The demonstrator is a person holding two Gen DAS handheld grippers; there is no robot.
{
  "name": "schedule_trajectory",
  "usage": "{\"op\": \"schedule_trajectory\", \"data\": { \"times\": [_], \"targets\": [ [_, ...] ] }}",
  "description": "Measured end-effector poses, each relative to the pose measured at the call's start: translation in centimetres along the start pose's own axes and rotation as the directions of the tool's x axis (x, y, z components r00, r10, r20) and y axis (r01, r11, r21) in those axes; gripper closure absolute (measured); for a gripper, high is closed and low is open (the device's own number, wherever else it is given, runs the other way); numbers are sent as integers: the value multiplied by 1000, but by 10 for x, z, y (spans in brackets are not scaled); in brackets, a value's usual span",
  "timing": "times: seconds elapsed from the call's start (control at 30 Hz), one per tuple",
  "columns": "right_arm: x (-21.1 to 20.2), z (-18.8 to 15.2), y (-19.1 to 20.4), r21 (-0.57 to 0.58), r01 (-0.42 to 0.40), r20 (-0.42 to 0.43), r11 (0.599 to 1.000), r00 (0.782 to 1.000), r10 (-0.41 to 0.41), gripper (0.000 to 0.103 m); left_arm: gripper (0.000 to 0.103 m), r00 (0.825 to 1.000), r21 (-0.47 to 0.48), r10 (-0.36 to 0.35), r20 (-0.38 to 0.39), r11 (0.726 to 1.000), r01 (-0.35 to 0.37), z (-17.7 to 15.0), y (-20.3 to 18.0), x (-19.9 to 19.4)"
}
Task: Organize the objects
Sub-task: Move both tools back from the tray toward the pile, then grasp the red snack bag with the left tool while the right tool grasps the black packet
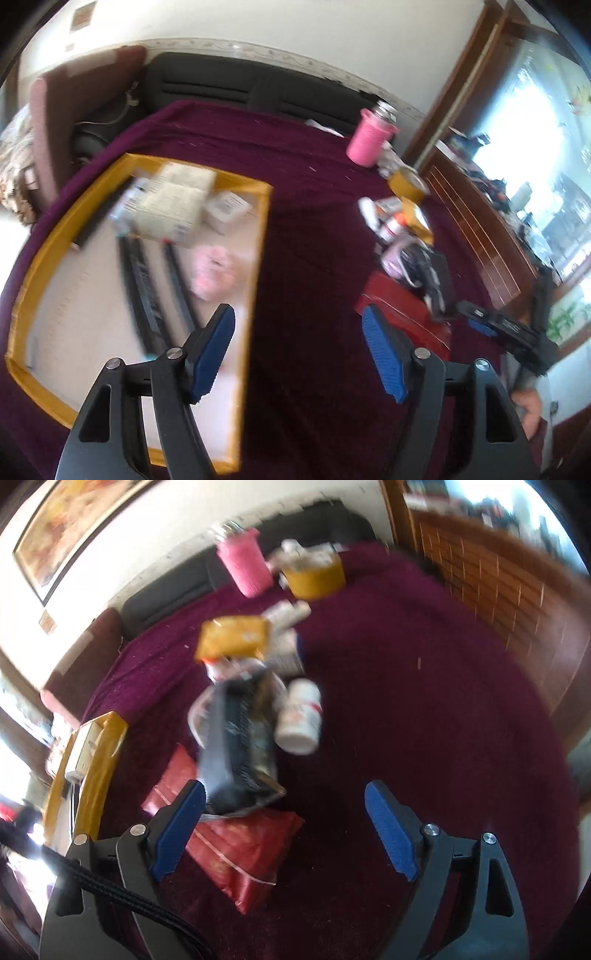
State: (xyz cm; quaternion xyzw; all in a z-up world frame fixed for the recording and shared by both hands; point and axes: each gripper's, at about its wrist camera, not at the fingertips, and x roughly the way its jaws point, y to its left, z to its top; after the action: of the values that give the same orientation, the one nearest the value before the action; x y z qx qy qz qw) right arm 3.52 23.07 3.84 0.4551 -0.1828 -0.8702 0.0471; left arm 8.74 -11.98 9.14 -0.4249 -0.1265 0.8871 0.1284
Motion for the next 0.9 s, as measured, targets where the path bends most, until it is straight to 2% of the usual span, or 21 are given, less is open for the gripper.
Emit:
{"op": "schedule_trajectory", "data": {
  "times": [0.1,0.13,0.17,0.23,0.27,0.3,0.33,0.4,0.43,0.47,0.5,0.6,0.73,0.8,0.83,0.9],
  "targets": [
    [20,-11,-2,31,-73,-68,997,995,75,15,37,999,53,-12,-51,998,15,-10,-23,19],
    [25,-16,6,10,-131,-95,991,987,131,15,37,998,64,-7,-57,998,10,-12,-27,22],
    [28,-23,18,-26,-206,-133,978,971,200,13,37,998,72,-1,-60,997,5,-13,-30,24],
    [27,-34,40,-93,-306,-200,947,938,283,13,37,998,76,3,-60,997,2,-15,-33,23],
    [23,-37,47,-108,-387,-237,916,905,354,13,37,998,73,1,-59,997,3,-15,-32,23],
    [16,-36,46,-107,-421,-229,901,892,389,13,37,998,70,-1,-58,998,5,-15,-32,22],
    [9,-33,43,-108,-420,-202,901,897,394,13,37,999,68,0,-54,998,4,-16,-30,21],
    [-9,-20,29,-114,-335,-102,935,940,324,13,37,999,62,2,-54,998,1,-17,-27,22],
    [-15,-12,19,-112,-241,-50,964,970,237,13,37,998,59,0,-59,998,3,-18,-27,24],
    [-16,-8,15,-108,-186,-32,977,982,184,13,37,998,53,-3,-67,999,7,-19,-26,27],
    [-16,-5,11,-102,-148,-29,984,989,146,13,37,997,47,-7,-74,999,10,-21,-27,31],
    [-5,-3,10,-86,-103,-60,991,993,98,13,37,994,33,-26,-108,999,29,-26,-29,40],
    [23,-8,29,-125,26,-75,992,997,-36,15,37,988,24,-45,-145,999,49,-31,-33,45],
    [32,-4,32,-129,67,-49,989,996,-74,31,37,984,15,-63,-165,998,67,-32,-37,48],
    [39,-5,34,-137,78,-47,987,995,-85,59,37,982,12,-67,-174,997,70,-31,-38,50],
    [48,-5,33,-122,53,-78,991,995,-63,59,37,980,13,-58,-191,998,62,-31,-42,57]
  ]
}}
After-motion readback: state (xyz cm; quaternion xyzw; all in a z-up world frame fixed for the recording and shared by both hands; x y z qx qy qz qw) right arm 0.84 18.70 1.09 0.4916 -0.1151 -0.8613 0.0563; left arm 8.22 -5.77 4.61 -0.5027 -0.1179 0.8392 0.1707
